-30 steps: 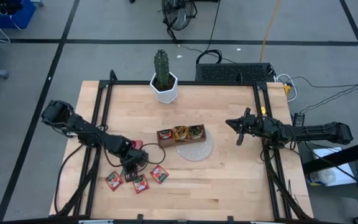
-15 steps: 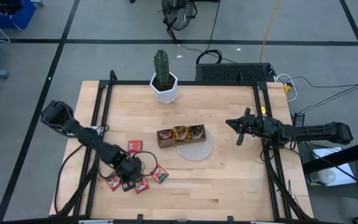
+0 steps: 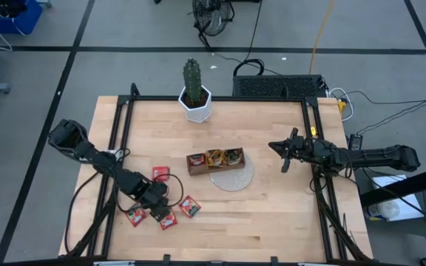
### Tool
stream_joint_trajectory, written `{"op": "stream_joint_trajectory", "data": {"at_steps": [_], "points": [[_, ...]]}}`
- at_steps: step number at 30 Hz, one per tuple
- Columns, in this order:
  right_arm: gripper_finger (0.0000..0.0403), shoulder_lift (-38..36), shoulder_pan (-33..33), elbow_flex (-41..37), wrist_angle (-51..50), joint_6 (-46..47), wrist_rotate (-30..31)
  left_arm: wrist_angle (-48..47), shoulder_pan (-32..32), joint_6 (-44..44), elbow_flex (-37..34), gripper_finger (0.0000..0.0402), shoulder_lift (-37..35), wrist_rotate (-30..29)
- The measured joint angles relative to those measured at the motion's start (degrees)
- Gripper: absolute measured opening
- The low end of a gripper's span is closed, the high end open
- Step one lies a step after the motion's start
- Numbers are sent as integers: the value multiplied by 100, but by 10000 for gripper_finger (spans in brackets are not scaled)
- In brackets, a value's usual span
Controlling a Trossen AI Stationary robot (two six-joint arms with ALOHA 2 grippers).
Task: Pick & Place Tea
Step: Put the red tea bag into the left section of the wooden organizer
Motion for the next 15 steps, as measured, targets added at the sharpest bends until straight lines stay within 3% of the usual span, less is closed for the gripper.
{"op": "stream_joint_trajectory", "data": {"at_steps": [5, 15], "points": [[0, 0, -1, 0, 0, 0, -1, 8, 187, -837, 0, 221, 0, -59], [0, 0, 0, 0, 0, 0, 0, -34, 190, 218, 39, 223, -2, -82]]}}
